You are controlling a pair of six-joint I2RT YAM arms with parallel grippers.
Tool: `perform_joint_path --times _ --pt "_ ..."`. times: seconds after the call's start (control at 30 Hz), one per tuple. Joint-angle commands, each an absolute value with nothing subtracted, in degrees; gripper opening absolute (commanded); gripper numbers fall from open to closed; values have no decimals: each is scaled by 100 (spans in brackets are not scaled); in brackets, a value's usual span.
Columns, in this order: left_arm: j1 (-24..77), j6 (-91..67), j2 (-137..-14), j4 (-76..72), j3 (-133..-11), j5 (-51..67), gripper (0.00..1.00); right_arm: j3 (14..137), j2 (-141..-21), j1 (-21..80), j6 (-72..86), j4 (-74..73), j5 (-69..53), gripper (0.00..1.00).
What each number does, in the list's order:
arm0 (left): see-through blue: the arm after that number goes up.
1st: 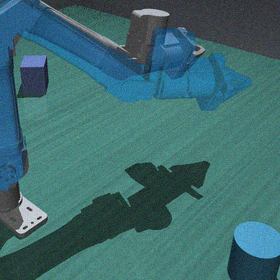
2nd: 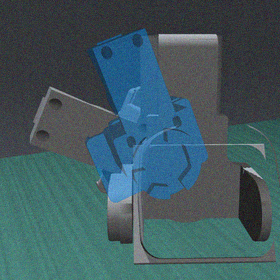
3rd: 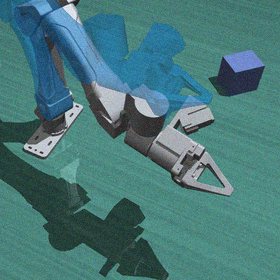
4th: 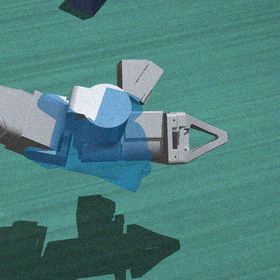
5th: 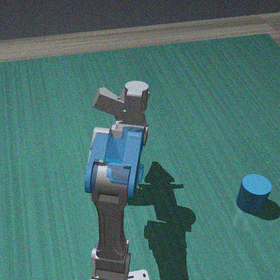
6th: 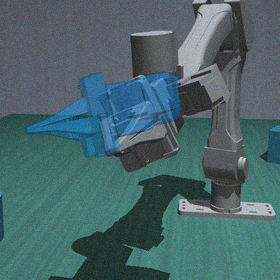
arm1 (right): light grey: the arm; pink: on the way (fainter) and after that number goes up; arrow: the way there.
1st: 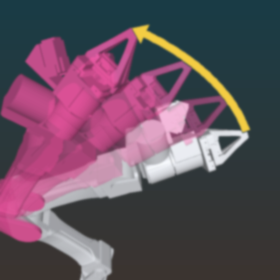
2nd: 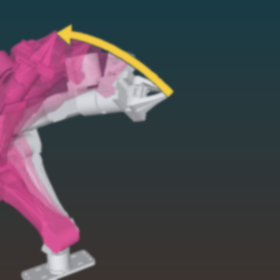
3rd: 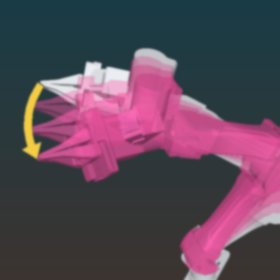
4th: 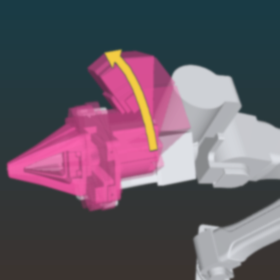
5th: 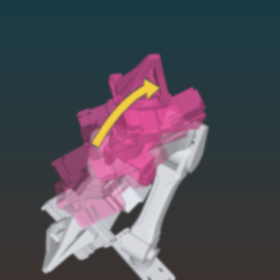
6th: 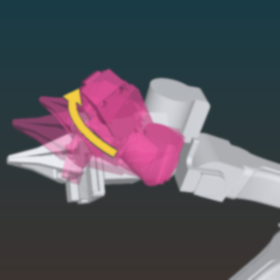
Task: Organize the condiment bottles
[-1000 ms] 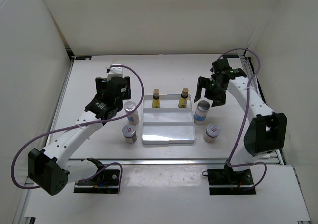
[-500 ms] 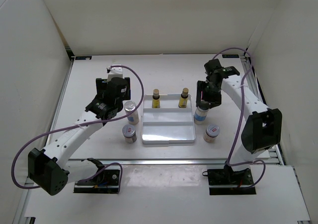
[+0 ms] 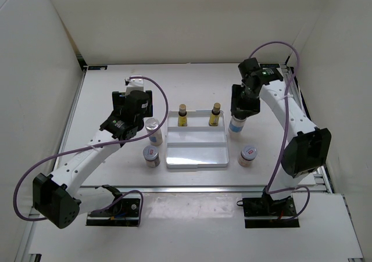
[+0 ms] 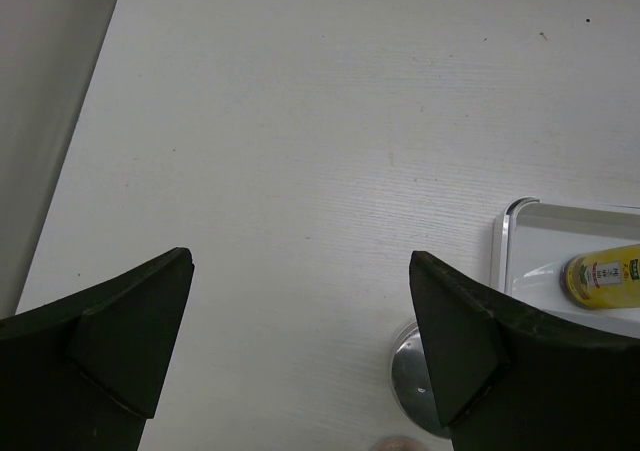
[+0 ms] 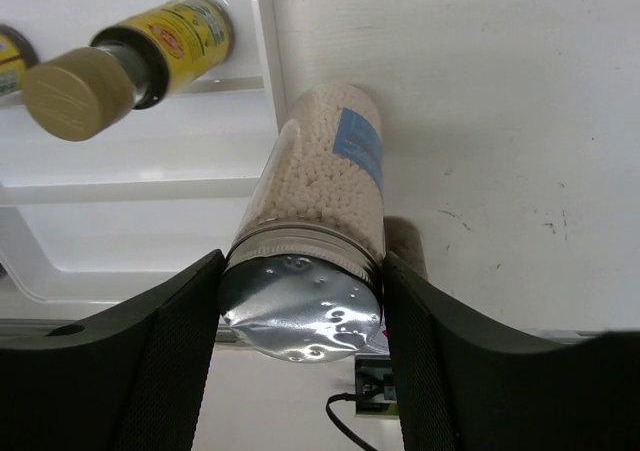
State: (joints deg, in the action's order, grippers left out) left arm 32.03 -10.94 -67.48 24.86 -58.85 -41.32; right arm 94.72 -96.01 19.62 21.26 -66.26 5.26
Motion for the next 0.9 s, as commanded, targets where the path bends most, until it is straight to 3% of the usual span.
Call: perform_joint_path --times 0.0,0.33,0.87 --pt "3208 -1063 -6548 2461 -5880 -4157 100 9905 -9387 1978 2136 -6759 396 21" --pt "3208 -1063 -6548 2461 -5880 -4157 100 9984 -9325 2434 2136 -6487 -343 19" --pt "3208 -1063 -6601 2461 -5827 -4157 100 8736 -9492 2725 2136 -5493 -598 18"
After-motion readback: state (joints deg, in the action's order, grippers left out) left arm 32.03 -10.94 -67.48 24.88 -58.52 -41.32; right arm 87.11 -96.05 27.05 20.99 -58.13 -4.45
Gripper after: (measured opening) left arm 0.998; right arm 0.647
